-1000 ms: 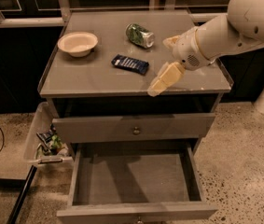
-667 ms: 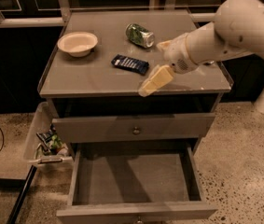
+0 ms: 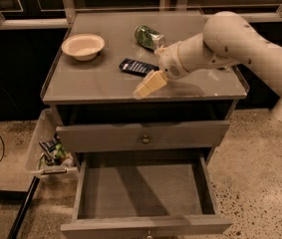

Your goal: Place rxbar blueberry into middle drawer

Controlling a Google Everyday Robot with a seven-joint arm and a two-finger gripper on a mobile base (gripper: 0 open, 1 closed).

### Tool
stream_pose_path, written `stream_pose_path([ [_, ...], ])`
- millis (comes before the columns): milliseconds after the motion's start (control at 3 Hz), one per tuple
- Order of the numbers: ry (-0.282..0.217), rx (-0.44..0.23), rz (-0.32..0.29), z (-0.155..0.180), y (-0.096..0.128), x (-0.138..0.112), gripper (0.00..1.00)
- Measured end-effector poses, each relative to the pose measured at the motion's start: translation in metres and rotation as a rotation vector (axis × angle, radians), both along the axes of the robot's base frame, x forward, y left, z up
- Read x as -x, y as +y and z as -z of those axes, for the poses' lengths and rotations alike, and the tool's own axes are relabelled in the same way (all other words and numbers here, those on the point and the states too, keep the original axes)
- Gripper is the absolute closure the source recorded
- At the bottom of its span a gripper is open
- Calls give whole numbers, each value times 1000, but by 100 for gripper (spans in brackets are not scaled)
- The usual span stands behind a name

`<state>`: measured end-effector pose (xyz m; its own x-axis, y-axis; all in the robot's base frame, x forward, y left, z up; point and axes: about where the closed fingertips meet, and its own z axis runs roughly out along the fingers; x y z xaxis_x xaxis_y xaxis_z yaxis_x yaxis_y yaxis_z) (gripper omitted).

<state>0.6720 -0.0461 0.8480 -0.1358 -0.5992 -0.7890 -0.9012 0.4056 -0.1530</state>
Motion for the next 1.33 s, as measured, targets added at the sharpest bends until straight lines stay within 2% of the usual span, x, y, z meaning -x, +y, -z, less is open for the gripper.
stream_pose_path([
  [667, -3, 18, 1, 7, 9, -35, 0],
  [1333, 16, 24, -40, 15, 22, -61, 0],
])
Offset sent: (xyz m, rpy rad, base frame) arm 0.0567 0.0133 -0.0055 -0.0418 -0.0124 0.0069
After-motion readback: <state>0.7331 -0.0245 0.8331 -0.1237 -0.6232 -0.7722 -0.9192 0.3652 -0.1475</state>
